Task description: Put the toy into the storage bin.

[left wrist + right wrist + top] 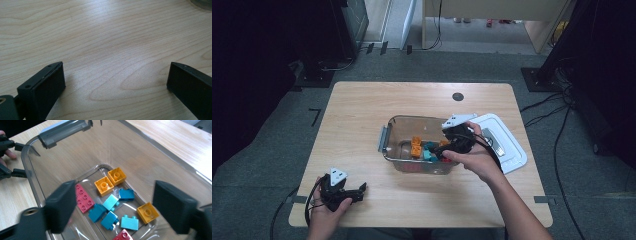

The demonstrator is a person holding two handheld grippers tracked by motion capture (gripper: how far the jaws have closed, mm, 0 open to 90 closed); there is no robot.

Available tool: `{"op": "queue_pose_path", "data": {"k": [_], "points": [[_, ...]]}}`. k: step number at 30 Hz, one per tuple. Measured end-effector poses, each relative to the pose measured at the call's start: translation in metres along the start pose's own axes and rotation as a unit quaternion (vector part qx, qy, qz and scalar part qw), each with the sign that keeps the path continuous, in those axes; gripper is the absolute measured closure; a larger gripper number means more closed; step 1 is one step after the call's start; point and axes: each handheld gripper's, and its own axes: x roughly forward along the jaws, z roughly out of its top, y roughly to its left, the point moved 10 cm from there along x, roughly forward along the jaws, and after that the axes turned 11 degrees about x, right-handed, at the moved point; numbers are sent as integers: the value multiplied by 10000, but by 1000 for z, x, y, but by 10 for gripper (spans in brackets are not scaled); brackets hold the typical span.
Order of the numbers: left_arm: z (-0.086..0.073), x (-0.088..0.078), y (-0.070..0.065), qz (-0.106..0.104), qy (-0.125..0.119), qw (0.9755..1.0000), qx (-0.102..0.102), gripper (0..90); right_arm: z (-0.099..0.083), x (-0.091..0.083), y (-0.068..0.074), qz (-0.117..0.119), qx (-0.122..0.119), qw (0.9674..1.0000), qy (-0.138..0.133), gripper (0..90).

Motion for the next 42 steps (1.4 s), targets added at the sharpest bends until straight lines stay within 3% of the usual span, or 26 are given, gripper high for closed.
{"op": "queue_pose_path", "data": {"k": [9,20,24,31,42], "points": [[0,0,0,0,1,10000,0,15,3,-21,-8,-95,-152,9992,-351,2],[0,0,0,-14,-4,10000,16,15,4,-55,-44,-596,117,9950,-796,0],[0,0,0,-19,-8,10000,20,15,1,-67,-59,-656,298,9934,-889,0],[0,0,0,-20,-5,10000,21,15,-7,-81,-79,-835,412,9910,-965,0],[0,0,0,-16,-4,10000,20,15,-24,-96,-109,-982,669,9871,-1069,0]]}}
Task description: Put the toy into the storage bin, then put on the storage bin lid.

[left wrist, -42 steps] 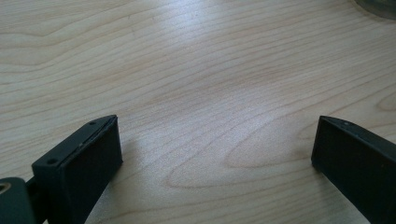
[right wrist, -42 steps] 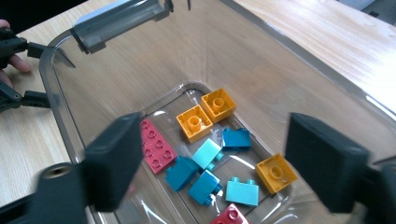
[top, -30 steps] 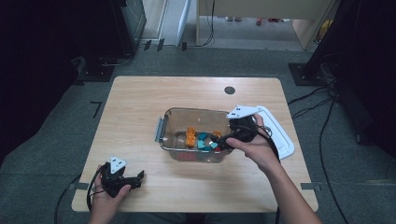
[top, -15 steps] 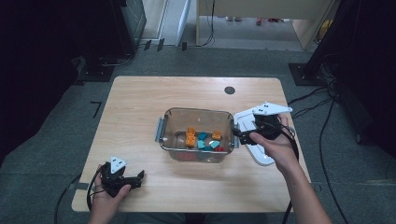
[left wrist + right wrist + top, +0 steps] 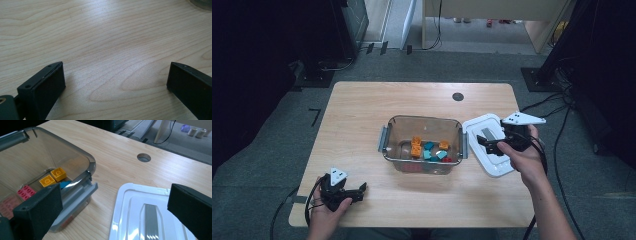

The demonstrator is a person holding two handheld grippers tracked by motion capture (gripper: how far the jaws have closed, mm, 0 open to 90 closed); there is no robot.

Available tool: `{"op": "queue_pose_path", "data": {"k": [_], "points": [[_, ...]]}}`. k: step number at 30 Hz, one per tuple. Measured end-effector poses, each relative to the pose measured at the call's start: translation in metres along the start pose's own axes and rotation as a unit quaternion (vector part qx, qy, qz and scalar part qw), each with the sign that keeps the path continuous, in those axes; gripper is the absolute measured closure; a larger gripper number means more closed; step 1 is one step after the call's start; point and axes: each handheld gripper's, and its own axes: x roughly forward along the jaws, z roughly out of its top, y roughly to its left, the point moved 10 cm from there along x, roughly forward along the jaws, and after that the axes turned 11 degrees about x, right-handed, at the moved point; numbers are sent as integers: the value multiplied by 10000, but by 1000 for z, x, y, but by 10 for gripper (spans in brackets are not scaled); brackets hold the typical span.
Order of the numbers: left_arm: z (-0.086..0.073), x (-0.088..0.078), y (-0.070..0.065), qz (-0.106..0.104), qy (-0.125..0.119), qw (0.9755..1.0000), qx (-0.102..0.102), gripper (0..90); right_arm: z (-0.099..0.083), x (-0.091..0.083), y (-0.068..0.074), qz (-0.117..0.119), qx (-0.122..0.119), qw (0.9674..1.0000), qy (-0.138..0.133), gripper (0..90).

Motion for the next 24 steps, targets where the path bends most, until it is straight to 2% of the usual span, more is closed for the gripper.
{"op": "queue_pose_path", "data": {"k": [14,21,22,24], "points": [[0,0,0,-1,7,10000,-5,15,-14,8,-34,-260,205,9994,15,6],[0,0,0,-1,7,10000,-5,15,-25,18,-55,-565,312,9979,34,86],[0,0,0,0,7,10000,-5,15,-27,19,-59,-633,326,9975,9,141],[0,0,0,-1,6,10000,-6,15,-30,22,-65,-744,358,9966,-28,175]]}}
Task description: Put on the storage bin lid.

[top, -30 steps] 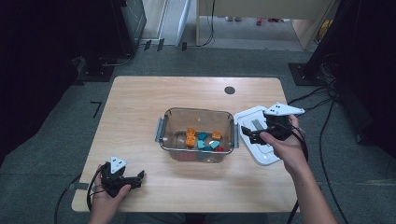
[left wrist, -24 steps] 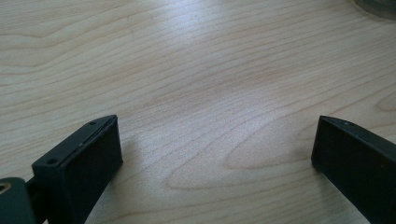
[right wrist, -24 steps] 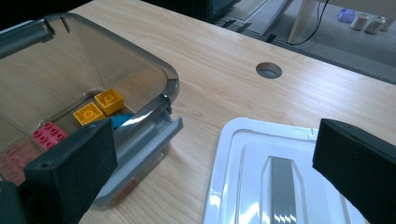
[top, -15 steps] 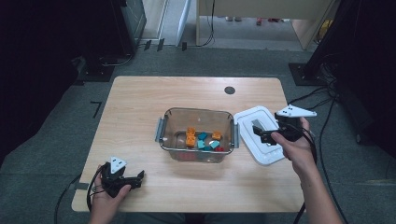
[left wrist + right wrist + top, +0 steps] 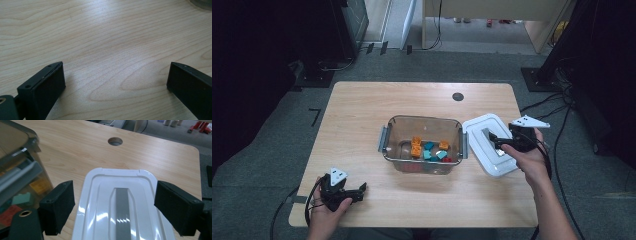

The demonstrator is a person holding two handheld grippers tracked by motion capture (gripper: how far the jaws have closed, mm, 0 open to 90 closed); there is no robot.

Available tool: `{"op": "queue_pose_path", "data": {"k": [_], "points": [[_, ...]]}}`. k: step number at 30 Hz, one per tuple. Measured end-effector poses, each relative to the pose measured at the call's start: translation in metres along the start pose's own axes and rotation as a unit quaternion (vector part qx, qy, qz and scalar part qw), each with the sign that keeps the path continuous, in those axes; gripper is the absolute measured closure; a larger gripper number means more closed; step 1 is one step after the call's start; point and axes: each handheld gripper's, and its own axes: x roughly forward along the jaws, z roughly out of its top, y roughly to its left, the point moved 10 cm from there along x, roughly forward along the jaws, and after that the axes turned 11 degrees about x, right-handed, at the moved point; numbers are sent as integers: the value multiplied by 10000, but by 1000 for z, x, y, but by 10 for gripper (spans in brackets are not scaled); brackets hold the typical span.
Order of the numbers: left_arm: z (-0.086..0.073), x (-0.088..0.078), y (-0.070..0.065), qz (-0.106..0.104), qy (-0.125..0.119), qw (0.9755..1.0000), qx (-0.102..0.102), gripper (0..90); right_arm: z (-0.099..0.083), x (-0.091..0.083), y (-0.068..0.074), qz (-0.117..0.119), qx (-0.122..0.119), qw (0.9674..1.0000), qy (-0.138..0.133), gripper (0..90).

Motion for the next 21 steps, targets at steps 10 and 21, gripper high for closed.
{"op": "queue_pose_path", "data": {"k": [10,21], "points": [[0,0,0,0,1,10000,0,15,-21,25,-20,-279,81,9995,113,452],[0,0,0,-1,0,10000,1,15,-31,43,-27,-287,206,9990,273,563]]}}
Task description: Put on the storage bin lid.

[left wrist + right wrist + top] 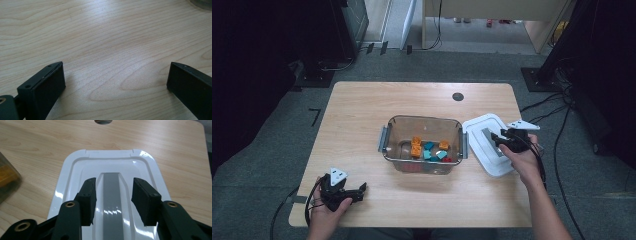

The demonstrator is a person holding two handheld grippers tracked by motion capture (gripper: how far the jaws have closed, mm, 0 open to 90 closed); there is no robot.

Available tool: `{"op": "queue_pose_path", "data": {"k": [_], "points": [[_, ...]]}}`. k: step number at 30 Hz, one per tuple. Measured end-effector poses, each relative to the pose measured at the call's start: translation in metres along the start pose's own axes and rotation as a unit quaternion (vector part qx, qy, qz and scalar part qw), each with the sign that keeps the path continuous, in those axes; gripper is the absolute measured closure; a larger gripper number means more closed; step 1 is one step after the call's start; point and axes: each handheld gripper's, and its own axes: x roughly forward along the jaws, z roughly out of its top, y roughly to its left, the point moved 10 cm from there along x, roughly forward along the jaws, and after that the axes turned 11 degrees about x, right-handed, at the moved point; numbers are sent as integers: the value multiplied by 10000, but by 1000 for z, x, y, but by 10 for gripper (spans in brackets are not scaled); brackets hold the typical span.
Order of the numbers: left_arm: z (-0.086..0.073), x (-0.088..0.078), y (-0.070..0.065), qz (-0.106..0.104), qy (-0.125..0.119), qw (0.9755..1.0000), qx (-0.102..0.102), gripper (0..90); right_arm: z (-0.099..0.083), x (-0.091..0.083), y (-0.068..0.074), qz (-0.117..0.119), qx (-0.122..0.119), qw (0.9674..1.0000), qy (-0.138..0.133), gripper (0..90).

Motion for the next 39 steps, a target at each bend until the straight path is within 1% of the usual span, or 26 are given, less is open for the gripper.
{"op": "queue_pose_path", "data": {"k": [2,5,6,8,12,16,18,20,23,26,30,33,35,36,39], "points": [[0,0,0,1,0,10000,-1,15,-3,5,-2,30,25,10000,84,577],[0,0,0,0,0,10000,-2,15,-7,10,-5,-21,46,9999,143,584],[0,0,0,1,-1,10000,-2,15,-8,11,-7,-33,61,9998,164,599],[0,0,0,0,0,10000,-2,15,-10,14,-8,-4,92,9998,198,610],[0,0,0,1,0,10000,0,15,-15,19,-10,23,137,9995,266,611],[0,0,0,1,-1,10000,-2,15,-22,23,-13,8,134,9993,357,608],[0,0,0,1,0,10000,-1,15,-22,24,-13,60,214,9991,351,609],[0,0,0,1,0,10000,-2,15,-22,25,-14,60,235,9991,349,611],[0,0,0,0,-1,10000,-2,15,-22,25,-12,113,224,9991,346,608],[0,0,0,1,-1,10000,-2,15,-28,29,-10,98,127,9988,471,606],[0,0,0,1,0,10000,-2,15,-28,29,-11,115,222,9990,381,624],[0,0,0,1,0,10000,0,15,-29,29,-11,79,123,9993,350,628],[0,0,0,0,1,10000,-1,15,-30,29,-11,47,79,9994,348,652],[0,0,0,1,1,10000,1,15,-30,28,-10,79,94,9994,337,678],[0,0,0,1,0,10000,-1,15,-30,28,-10,100,51,9995,283,683]]}}
